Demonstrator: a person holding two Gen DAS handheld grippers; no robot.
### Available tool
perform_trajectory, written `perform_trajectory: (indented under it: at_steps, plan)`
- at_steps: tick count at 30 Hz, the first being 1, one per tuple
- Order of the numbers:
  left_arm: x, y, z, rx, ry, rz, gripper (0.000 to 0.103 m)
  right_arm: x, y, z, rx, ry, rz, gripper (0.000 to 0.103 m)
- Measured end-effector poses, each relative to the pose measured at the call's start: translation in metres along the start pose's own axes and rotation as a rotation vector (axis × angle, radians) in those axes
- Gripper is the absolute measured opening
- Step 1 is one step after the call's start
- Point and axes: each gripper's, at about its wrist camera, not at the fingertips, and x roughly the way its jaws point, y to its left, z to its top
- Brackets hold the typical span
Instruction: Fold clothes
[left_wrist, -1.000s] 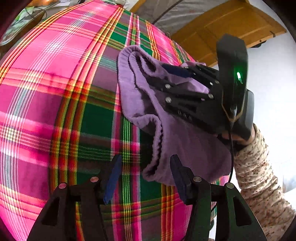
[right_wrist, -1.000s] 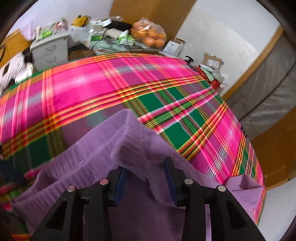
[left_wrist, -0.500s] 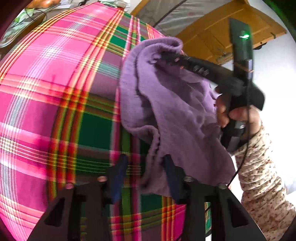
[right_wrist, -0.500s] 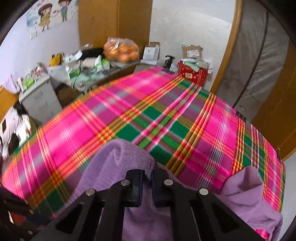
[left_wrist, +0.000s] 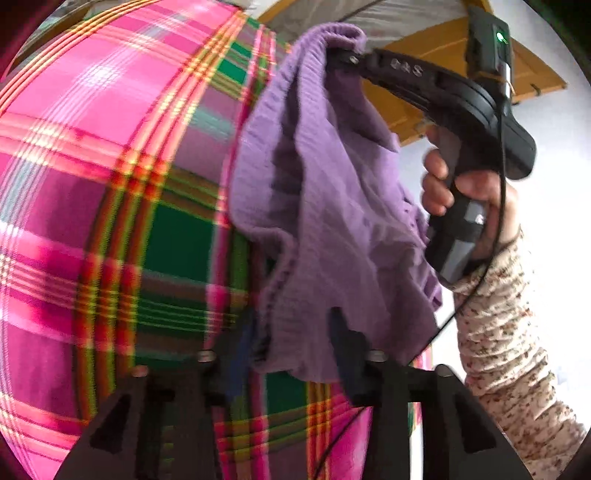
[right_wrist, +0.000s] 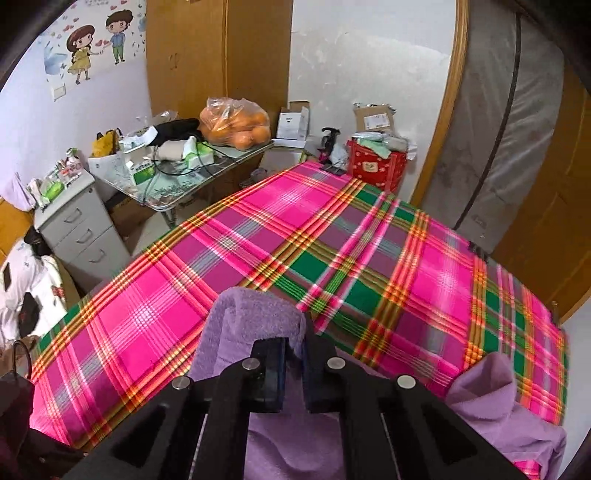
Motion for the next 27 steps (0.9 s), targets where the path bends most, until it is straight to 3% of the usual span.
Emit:
perform_trajectory:
  at_steps: [3,5,6,7,11,14,19,27]
  plan:
    - [-0.002,0.005,-0.003,0.006,0.01,-0.031,0.047,-0.001,-0.005,-0.001,0.018,-0.001,-0.023,0.007]
    - [-0.005,0.009,-0.006,0.014,0.019,-0.046,0.039,0.001,-0.011,-0.001,0.049,-0.001,-0.028,0.007]
    - [-0.006,0.009,-0.009,0.022,0.025,-0.046,0.021,0.002,-0.012,-0.001,0.061,0.001,-0.025,0.007]
    - [-0.006,0.008,-0.011,0.029,0.032,-0.047,0.013,0.002,-0.012,-0.001,0.066,0.002,-0.023,0.007]
    - [-0.008,0.007,-0.021,0.057,0.051,-0.051,0.012,-0.001,-0.005,-0.002,0.042,0.002,-0.037,0.007]
    - [-0.024,0.011,-0.021,0.087,0.021,-0.056,0.012,-0.002,-0.003,-0.002,0.037,-0.006,-0.046,0.007]
    - [-0.043,0.017,-0.014,0.082,-0.044,-0.052,0.012,-0.001,-0.003,-0.006,0.046,0.003,-0.043,0.007]
    - [-0.065,0.029,0.015,0.031,-0.17,-0.065,0.021,-0.003,-0.007,-0.008,0.06,0.001,-0.036,0.007]
